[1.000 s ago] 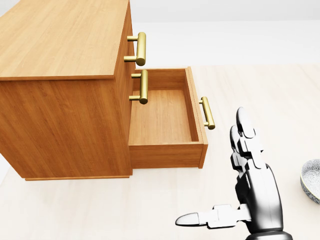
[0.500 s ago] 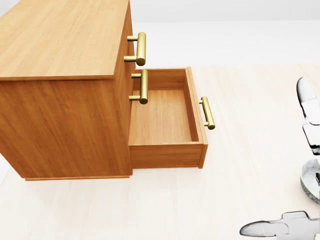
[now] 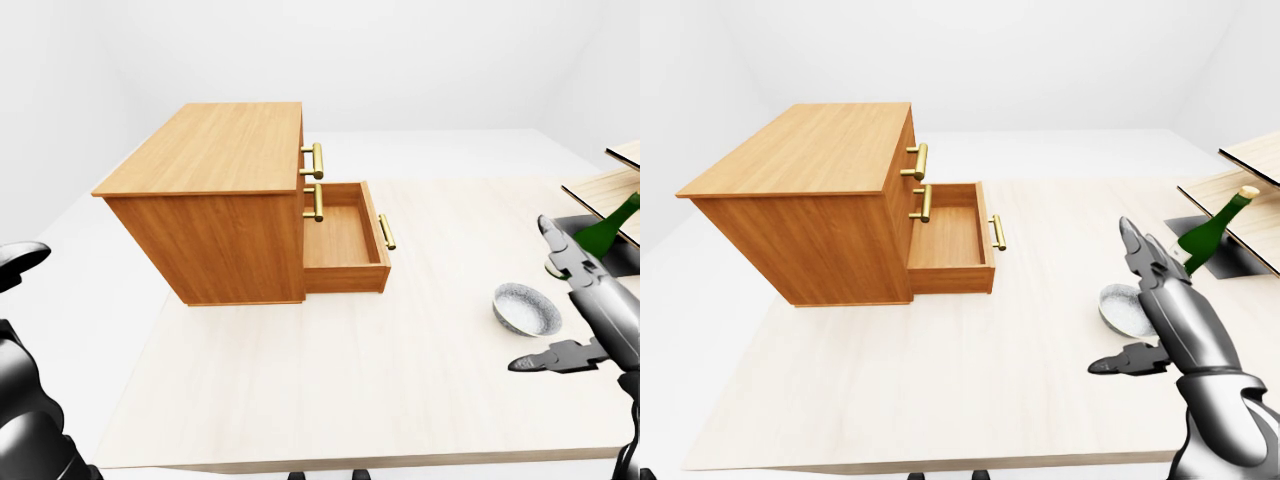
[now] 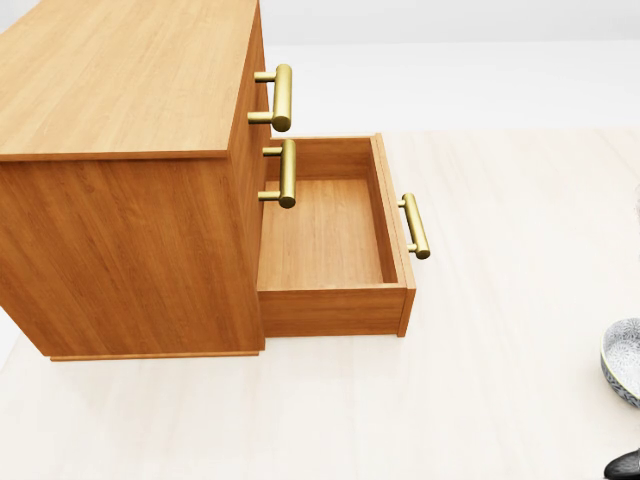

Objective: Put the bowl on top of the cabinet.

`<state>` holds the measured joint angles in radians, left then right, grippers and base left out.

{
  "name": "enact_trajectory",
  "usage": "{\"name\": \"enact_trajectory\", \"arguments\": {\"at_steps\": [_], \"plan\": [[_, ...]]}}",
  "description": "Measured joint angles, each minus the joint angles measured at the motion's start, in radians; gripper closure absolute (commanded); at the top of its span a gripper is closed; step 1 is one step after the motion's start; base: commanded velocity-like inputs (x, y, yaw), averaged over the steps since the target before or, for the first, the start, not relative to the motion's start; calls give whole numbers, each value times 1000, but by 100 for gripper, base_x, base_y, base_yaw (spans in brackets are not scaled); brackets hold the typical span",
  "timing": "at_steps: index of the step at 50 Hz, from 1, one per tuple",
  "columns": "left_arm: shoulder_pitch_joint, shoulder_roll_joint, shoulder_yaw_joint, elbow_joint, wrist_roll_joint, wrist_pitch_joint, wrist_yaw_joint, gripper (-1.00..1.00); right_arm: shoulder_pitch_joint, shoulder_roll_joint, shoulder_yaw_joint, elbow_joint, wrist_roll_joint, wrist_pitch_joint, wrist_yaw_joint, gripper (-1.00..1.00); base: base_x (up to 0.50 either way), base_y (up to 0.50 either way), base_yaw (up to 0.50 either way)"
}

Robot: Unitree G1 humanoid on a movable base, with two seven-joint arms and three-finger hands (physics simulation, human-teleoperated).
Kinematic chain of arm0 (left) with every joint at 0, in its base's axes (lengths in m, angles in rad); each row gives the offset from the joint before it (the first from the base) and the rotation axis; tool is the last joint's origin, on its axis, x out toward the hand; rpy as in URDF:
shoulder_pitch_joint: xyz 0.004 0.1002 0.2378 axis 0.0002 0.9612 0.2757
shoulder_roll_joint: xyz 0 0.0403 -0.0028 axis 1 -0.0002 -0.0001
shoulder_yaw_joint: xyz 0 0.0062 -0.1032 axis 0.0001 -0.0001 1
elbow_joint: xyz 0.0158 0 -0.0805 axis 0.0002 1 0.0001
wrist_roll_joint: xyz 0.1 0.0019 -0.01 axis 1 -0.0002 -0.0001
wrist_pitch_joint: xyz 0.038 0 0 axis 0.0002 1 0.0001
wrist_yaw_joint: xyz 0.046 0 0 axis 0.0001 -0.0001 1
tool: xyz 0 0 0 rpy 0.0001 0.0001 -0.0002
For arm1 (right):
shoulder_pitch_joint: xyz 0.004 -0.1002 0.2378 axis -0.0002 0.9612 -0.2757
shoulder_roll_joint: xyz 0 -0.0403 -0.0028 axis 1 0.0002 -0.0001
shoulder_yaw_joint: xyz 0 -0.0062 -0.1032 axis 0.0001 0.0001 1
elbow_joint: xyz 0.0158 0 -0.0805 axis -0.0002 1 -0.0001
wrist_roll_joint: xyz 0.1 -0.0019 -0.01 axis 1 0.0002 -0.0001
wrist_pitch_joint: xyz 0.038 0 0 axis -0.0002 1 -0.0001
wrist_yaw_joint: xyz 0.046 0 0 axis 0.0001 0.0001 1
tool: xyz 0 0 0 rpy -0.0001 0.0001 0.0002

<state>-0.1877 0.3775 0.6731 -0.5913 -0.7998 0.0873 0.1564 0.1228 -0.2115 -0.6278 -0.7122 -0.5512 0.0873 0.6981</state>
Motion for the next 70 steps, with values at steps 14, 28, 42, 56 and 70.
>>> {"name": "enact_trajectory", "arguments": {"at_steps": [14, 28, 42, 56, 70], "plan": [[3, -2, 1, -3, 2, 0, -1, -100, -6, -40, -36, 140, -95, 0, 0, -100, 0, 0, 0], [3, -3, 1, -6, 1, 0, 0, -100, -34, -84, -19, 249, -157, 0, 0, -100, 0, 0, 0], [2, -4, -3, -2, 6, 0, -1, -100, -63, -108, 12, 323, -173, 0, 0, -100, 0, 0, 0], [0, -4, -4, -1, 10, 0, -1, -100, -86, -129, 16, 351, -162, 0, -7, -100, 0, 0, 0], [2, -9, -10, -1, 19, 0, -4, -100, -125, -217, -1, 519, -112, 0, -55, -100, 0, 0, 0]]}}
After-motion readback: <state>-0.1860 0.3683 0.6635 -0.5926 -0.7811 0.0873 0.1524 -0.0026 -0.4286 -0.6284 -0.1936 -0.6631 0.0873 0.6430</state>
